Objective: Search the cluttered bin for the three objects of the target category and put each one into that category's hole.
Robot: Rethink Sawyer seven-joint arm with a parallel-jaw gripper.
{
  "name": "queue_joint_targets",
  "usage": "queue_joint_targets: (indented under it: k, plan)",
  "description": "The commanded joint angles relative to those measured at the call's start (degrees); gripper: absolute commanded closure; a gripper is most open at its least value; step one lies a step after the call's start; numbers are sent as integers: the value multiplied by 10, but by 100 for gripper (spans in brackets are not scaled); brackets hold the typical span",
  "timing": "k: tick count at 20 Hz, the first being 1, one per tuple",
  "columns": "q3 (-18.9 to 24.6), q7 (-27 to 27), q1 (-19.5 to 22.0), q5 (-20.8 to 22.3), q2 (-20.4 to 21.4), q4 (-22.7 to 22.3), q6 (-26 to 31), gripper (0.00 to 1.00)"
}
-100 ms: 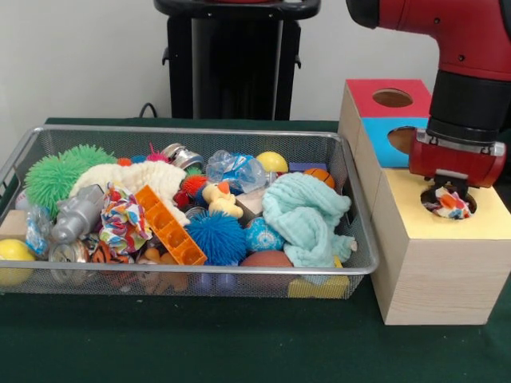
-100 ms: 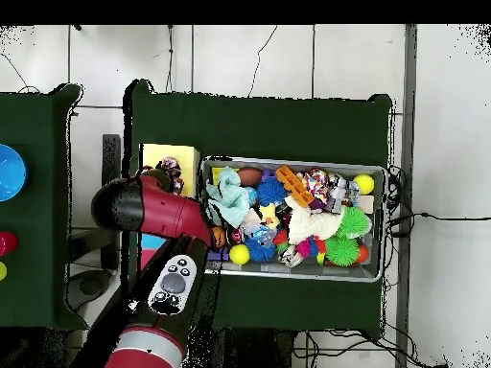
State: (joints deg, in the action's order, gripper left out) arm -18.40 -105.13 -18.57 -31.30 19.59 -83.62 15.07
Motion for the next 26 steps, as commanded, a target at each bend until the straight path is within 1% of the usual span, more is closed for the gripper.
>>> queue_joint_targets:
  k: [1,2,4,6,8,10,19,22,26]
  plan:
    - [17,-108,-6,35,-100,-49,161,0]
    - [12,-107,-9,37,-102,-46,163,0]
    - [15,-104,-6,39,-100,-46,172,0]
    - [20,-95,-4,39,-98,-52,142,0]
    - [27,-95,1,36,-98,-55,142,0]
    - [30,-94,1,35,-96,-60,129,0]
    - [35,-86,6,38,-93,-60,131,0]
    - [28,-83,2,43,-86,-61,132,0]
    - [25,-74,0,49,-55,-75,137,0]
